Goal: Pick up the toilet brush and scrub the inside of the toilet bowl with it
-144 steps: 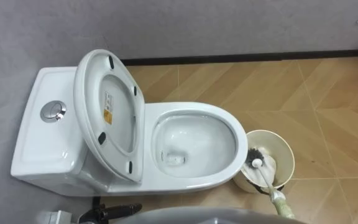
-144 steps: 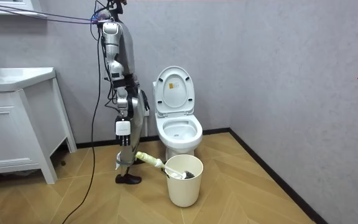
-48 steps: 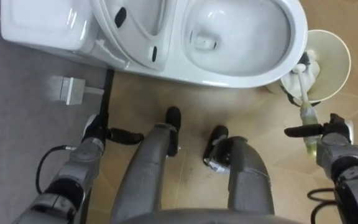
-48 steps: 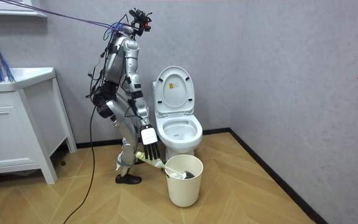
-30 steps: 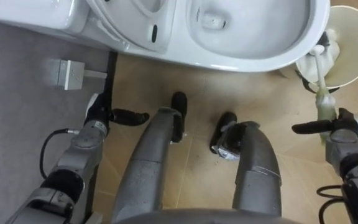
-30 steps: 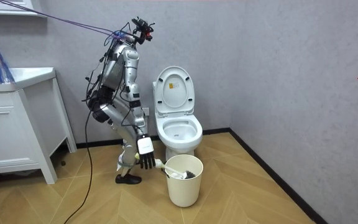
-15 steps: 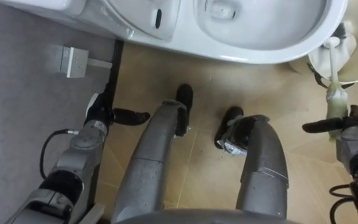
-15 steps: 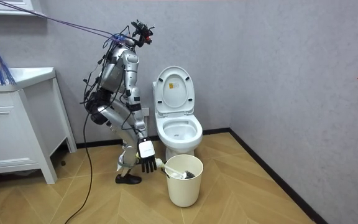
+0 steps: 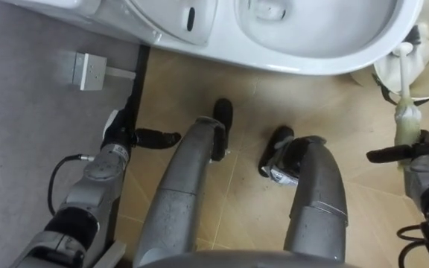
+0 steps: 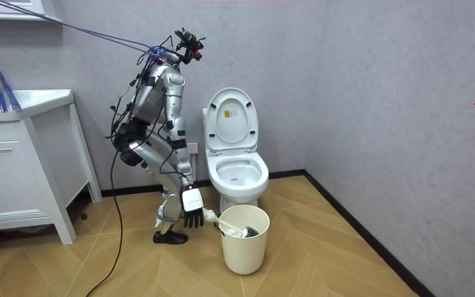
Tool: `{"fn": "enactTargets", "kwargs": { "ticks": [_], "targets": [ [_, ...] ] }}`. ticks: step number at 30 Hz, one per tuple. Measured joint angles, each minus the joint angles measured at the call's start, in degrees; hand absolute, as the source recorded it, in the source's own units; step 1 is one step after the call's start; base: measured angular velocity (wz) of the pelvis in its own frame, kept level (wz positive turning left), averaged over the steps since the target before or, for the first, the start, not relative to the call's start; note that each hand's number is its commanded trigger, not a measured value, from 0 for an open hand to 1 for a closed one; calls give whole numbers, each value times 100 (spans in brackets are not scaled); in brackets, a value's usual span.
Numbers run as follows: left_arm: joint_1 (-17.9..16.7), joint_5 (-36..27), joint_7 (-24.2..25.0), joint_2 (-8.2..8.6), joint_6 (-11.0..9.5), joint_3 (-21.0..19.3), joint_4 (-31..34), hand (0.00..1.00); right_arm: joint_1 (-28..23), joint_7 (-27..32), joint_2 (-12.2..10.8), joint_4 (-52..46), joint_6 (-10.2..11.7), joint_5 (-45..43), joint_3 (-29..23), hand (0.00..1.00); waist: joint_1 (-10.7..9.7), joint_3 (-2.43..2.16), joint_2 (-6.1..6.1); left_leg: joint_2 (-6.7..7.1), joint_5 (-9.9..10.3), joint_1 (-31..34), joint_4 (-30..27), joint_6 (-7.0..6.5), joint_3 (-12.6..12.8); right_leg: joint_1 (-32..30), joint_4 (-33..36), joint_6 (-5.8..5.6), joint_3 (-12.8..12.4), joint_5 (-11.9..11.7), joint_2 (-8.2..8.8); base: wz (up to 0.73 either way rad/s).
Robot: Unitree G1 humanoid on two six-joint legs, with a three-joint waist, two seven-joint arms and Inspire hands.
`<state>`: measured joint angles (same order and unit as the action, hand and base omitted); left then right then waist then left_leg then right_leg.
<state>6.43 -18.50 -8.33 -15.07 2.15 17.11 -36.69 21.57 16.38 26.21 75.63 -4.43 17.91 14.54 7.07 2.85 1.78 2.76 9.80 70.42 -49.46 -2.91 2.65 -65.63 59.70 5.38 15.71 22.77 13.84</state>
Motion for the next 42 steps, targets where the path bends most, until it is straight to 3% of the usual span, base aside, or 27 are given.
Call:
{"fn": "enactTargets", "kwargs": {
  "ticks": [10, 19, 23, 28, 34, 38, 40, 42],
  "targets": [
    [-29, 3, 76, 0, 23, -1, 85, 0, -37, -168, -4, 0, -54, 306, 14, 100, -3, -1, -1, -7, 53, 0, -169, 8, 9, 0, 152, 1, -40, 32, -1, 0],
    [-253, 0, 126, 2, 27, 4, 155, 0, -129, -233, -78, 29, 12, 1259, 45, 100, 41, -12, 9, -37, 62, -323, -149, 11, 6, 327, 52, -25, -58, -4, -94, -3],
    [-404, 0, 137, 1, 36, -4, 124, 0, -341, -237, -197, 37, 10, 1629, 38, 100, 71, -55, 54, -102, 17, -732, 144, 67, -41, 784, -351, -84, 7, -85, -224, -6],
    [-587, -2, 222, 4, 39, -70, 15, 0, -595, -268, -265, 38, -8, 1825, -72, 100, 47, -63, 46, -91, -92, -1474, 713, 67, -21, 1486, -887, -138, 25, -234, -293, -3],
    [-842, 29, 271, -1, 32, -325, -397, 0, -835, -557, -301, 83, -45, 2103, -515, 100, -136, -90, 14, -160, -134, -2526, 1333, 63, -38, 2585, -1695, -156, 84, -402, -476, -5],
    [-1030, 65, 366, -1, 23, -654, -721, 0, -1104, -713, -477, 145, -43, 2406, -953, 100, -289, -163, -127, -191, -139, -3342, 1826, 65, -9, 3423, -2248, -221, 174, -457, -525, 1],
    [-1183, 70, 446, 5, 16, -829, -747, 0, -1227, -790, -574, 276, -43, 2439, -1086, 100, -372, -181, -171, -200, -138, -3721, 2026, 67, -18, 3854, -2568, -276, 171, -490, -628, 6],
    [-1380, 65, 524, 19, -3, -1042, -750, 0, -1506, -813, -688, 268, -44, 2532, -1158, 100, -367, -240, -245, -212, -124, -4131, 2296, 91, -27, 4327, -3027, -319, 169, -579, -759, -4]
  ]
}}
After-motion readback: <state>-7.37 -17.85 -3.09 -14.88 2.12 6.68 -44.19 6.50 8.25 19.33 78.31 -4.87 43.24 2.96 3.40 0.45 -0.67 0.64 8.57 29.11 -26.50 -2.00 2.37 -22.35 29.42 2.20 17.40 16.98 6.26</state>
